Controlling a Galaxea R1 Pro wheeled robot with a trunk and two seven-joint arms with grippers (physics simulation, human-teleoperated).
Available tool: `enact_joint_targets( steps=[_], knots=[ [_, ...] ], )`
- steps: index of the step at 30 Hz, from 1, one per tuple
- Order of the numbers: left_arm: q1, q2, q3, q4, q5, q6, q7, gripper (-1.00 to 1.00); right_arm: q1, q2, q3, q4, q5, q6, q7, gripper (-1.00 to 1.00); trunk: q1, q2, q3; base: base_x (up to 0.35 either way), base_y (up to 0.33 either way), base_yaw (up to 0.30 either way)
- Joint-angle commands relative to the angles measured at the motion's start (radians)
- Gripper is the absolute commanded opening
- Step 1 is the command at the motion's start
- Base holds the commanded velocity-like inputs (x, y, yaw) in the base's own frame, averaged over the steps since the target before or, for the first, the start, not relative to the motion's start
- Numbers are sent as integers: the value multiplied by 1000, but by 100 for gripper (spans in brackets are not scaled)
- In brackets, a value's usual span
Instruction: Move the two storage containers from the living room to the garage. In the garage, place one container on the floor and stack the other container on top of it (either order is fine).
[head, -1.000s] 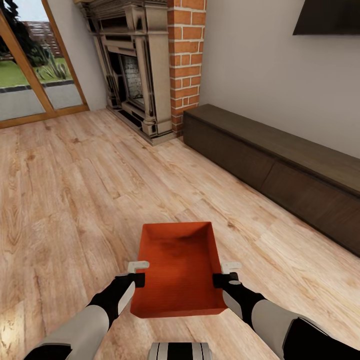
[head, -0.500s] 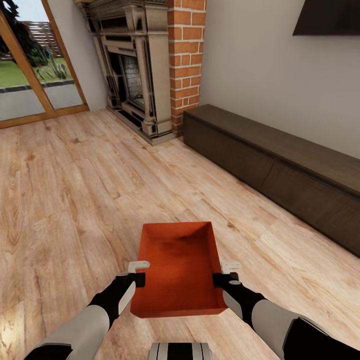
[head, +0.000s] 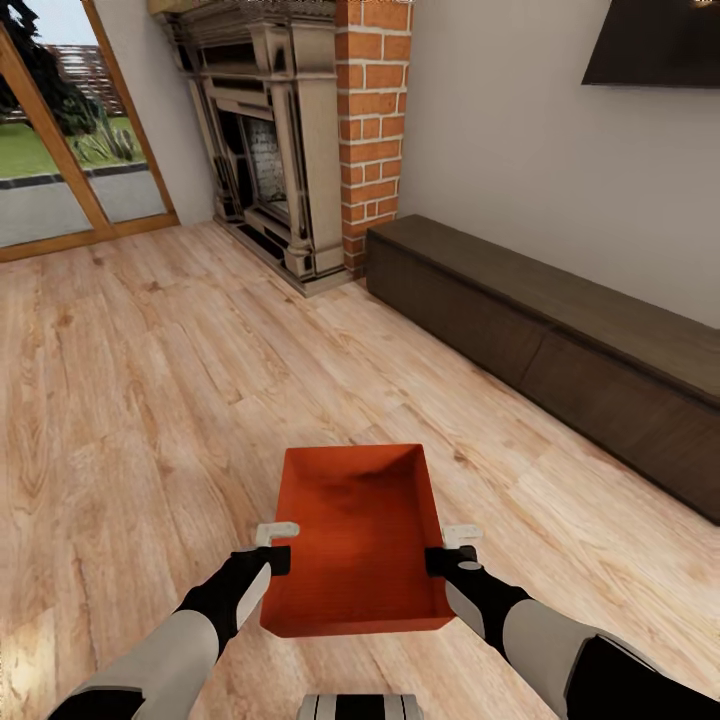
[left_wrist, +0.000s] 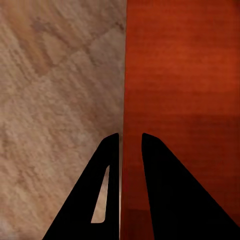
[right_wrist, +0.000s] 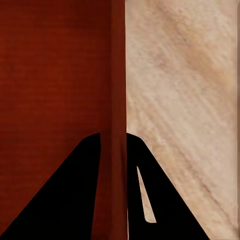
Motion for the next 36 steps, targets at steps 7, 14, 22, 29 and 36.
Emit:
enact_joint_targets(
  steps=[7,14,22,29,36],
  knots=[
    [0,0,4,-2,-21,9,11,-100,-1,-3,-2,15,-7,-7,-12,-100,-27,49,21,0,0,0],
    [0,1,5,-2,-21,9,11,-100,-1,-1,-6,15,-7,-43,-14,-100,-54,98,43,0,0,0],
    [0,0,6,-2,-21,9,11,-100,-1,0,-7,15,-7,-67,-23,-100,-85,154,68,0,0,0],
    [0,0,5,-2,-21,9,11,-100,-1,-1,-5,15,-7,-60,-23,-100,-111,203,90,0,0,0],
    [0,0,5,-2,-21,9,11,-100,-1,-2,-4,15,-7,-57,-24,-100,-138,252,112,0,0,0]
  ],
)
